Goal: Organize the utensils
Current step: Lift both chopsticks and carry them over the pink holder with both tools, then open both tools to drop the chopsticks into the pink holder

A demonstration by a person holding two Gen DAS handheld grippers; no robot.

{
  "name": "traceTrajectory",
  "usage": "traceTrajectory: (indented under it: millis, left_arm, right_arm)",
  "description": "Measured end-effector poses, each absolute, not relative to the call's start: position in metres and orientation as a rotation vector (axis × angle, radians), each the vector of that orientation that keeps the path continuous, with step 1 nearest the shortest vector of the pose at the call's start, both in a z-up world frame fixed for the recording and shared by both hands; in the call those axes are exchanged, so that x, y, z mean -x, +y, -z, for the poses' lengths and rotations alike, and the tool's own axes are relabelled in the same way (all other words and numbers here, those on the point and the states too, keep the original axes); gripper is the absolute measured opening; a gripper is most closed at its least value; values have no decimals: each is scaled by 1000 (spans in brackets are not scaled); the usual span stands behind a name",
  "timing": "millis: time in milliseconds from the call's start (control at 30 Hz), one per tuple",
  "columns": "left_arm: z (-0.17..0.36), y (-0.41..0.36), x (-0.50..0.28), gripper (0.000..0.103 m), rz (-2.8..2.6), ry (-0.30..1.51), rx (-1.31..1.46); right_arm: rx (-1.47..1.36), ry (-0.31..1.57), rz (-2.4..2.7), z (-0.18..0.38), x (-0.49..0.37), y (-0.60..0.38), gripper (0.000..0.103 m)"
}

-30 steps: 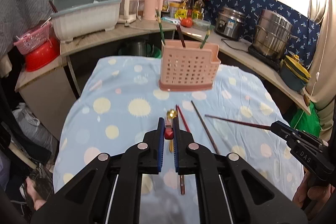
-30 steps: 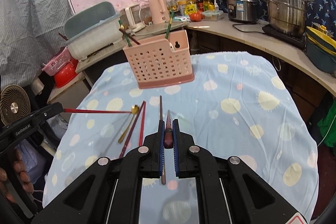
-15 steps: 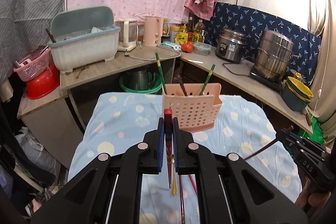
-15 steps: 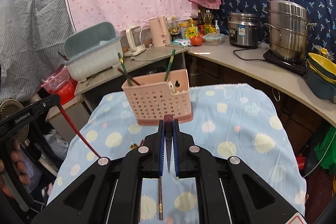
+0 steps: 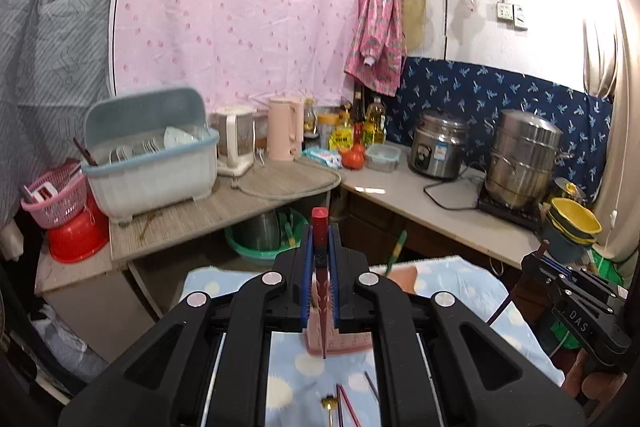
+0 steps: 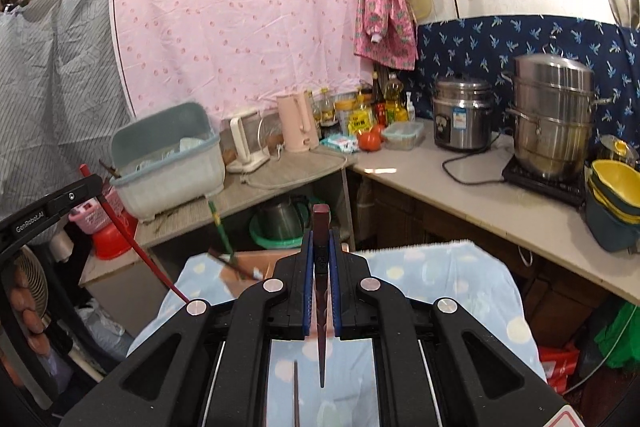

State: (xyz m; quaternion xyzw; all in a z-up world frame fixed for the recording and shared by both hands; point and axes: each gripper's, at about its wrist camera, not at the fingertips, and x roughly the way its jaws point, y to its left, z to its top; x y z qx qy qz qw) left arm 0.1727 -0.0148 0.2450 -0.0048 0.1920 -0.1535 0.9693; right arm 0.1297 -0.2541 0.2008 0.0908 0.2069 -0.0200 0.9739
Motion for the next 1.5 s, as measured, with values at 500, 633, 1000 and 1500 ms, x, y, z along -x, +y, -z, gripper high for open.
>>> traceTrajectory:
  millis: [500,633,1000,1500]
  left_arm:
    - [-252,-38,-252,7,294,374,5]
    - [-229,-39,-263,7,295,422,11]
    - [-183,-35,-280,20,273,504,30]
    - [-169,-22,-262,46,231,523,45]
  right_arm:
    - [-205,325,66,-230,-218,-261,7]
    - [-219,353,74,-211,-235,-264,7]
    - [-223,477,115,-150,-255,-265,26]
    - [-215,475,118,-137,-220,-262,40]
